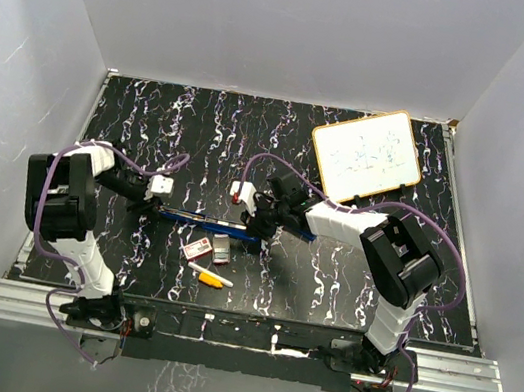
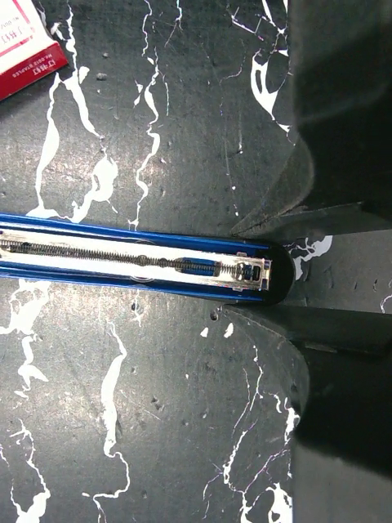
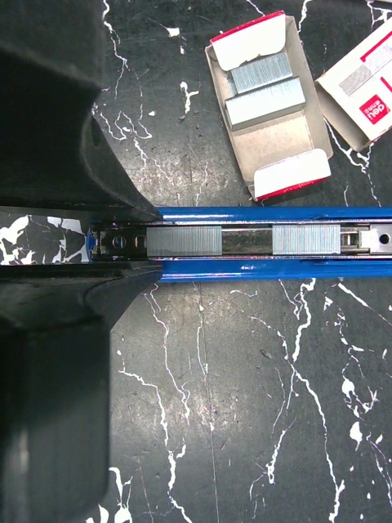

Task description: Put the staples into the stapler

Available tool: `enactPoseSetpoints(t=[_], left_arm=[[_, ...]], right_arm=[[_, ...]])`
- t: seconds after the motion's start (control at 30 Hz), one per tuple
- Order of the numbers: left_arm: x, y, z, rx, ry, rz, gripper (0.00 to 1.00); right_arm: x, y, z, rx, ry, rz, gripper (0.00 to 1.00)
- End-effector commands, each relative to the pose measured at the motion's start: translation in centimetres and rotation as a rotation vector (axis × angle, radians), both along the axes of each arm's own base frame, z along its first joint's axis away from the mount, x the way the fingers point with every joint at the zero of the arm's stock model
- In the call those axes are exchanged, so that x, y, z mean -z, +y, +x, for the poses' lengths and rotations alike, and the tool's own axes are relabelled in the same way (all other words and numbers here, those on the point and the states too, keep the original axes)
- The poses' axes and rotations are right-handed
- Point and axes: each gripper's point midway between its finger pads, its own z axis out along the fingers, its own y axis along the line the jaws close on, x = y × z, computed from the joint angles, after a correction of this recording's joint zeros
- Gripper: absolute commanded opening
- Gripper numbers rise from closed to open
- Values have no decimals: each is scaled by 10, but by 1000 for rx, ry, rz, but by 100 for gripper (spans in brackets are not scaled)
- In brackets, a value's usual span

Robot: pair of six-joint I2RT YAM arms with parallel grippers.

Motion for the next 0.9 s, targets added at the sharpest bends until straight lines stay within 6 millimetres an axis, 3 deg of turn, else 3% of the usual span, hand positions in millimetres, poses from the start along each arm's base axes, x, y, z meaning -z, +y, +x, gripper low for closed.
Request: enactPoseSetpoints(t=[0.0, 0.2, 0.37, 0.57, 0.7, 0.87], left_arm=[[-25, -24, -4, 9, -34, -101, 22], [-34, -14, -7, 57, -69, 50, 0], [-52, -17, -4, 80, -112, 152, 0], [-74, -41, -2, 76, -132, 193, 0], [-82, -54, -1, 64, -109, 231, 0], [-81, -51, 2, 50, -114, 284, 0]], right_arm=[[23, -14, -2, 21, 18, -83, 13], [23, -15, -1, 31, 21, -89, 13], [26, -17, -1, 40, 23, -97, 18], [27, -14, -3, 32, 36, -86, 22], [31, -12, -3, 24, 43, -88, 23], [33, -12, -5, 12, 51, -87, 27]])
